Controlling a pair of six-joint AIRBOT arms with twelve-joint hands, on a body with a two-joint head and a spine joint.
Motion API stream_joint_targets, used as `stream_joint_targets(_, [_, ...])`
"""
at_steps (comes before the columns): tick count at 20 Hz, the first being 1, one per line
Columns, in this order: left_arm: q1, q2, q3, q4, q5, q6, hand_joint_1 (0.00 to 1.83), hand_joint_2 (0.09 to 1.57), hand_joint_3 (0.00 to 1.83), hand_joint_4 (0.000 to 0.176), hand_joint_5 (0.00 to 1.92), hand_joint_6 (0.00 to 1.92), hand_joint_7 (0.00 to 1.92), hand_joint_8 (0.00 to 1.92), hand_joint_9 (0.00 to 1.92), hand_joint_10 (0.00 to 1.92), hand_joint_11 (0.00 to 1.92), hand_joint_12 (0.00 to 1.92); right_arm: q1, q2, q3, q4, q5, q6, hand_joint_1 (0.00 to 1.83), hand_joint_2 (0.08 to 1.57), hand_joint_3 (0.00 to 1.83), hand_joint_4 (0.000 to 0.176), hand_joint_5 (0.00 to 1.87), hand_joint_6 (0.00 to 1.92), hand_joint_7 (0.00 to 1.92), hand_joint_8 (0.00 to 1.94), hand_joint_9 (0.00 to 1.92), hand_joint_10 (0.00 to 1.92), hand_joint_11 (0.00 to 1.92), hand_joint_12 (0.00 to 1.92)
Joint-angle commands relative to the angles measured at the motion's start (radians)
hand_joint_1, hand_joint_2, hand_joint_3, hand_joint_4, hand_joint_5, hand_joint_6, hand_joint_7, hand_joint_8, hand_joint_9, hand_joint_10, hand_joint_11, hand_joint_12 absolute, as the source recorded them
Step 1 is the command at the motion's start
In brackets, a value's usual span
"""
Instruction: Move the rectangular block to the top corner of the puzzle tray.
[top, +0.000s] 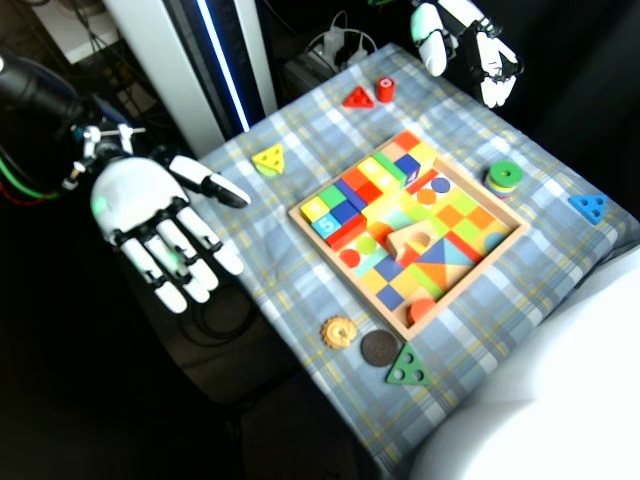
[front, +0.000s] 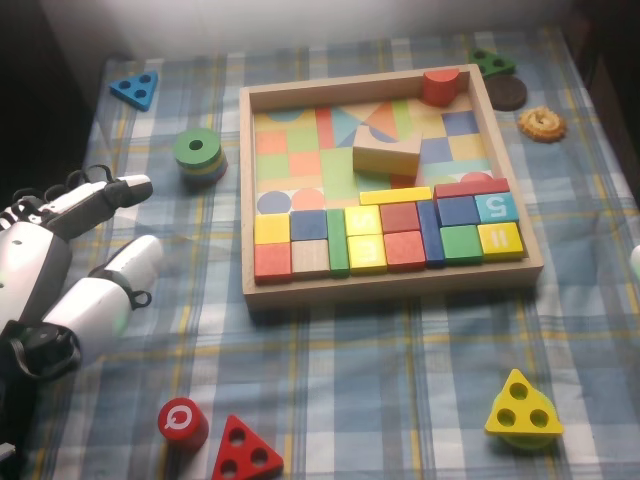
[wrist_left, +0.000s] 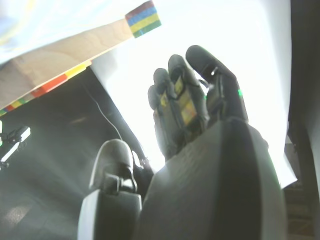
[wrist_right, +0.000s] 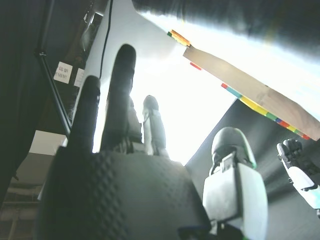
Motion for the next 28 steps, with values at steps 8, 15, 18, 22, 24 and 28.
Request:
stream_joint_targets(8, [-0.018, 0.007, 0.006, 0.054, -0.099, -0.006, 0.38, 1.44, 0.0, 0.0, 0.55, 0.0, 0.5, 0.0, 0.46, 0.07, 0.0, 1.27, 0.008, 0.006, 0.002, -0.04, 0.114, 0.001, 0.0, 1.19, 0.0, 0.074, 0.25, 0.0, 0.23, 0.0, 0.16, 0.0, 0.0, 0.35])
stream_joint_targets(15, [-0.045, 0.035, 0.002, 0.085, -0.089, -0.006, 1.06, 1.34, 0.0, 0.024, 0.6, 1.51, 0.55, 1.65, 0.33, 1.55, 0.15, 1.85, 0.076, 0.088, 0.014, -0.183, 0.055, 0.002, 0.94, 1.25, 0.0, 0.091, 0.73, 1.36, 0.83, 1.34, 0.87, 1.47, 0.79, 1.75])
stream_joint_targets(18, [-0.046, 0.042, -0.002, 0.088, -0.086, -0.006, 1.08, 1.34, 0.0, 0.033, 0.61, 1.58, 0.59, 1.65, 0.43, 1.71, 0.29, 1.88, 0.119, 0.097, 0.06, -0.26, -0.015, 0.105, 0.97, 1.24, 0.0, 0.044, 0.76, 1.36, 0.87, 1.46, 0.91, 1.63, 0.85, 1.89])
stream_joint_targets(22, [-0.052, 0.042, 0.0, 0.096, -0.069, -0.006, 1.09, 1.33, 0.0, 0.023, 0.63, 1.52, 0.61, 1.66, 0.51, 1.8, 0.4, 1.92, 0.171, 0.103, 0.107, -0.319, -0.091, 0.148, 0.99, 1.24, 0.0, 0.0, 0.75, 1.37, 0.84, 1.45, 0.89, 1.6, 0.82, 1.84])
stream_joint_targets(24, [-0.054, 0.041, 0.001, 0.097, -0.066, -0.006, 1.1, 1.31, 0.0, 0.023, 0.66, 1.49, 0.62, 1.63, 0.49, 1.78, 0.37, 1.92, 0.212, 0.106, 0.128, -0.352, -0.145, 0.146, 0.96, 1.25, 0.0, 0.032, 0.74, 1.38, 0.84, 1.47, 0.9, 1.64, 0.86, 1.9])
stream_joint_targets(28, [-0.059, 0.041, 0.003, 0.101, -0.058, -0.006, 1.09, 1.31, 0.0, 0.019, 0.64, 1.47, 0.62, 1.64, 0.42, 1.71, 0.29, 1.9, 0.302, 0.104, 0.166, -0.427, -0.262, 0.146, 0.9, 1.26, 0.0, 0.112, 0.7, 1.41, 0.88, 1.43, 0.92, 1.63, 0.85, 1.88])
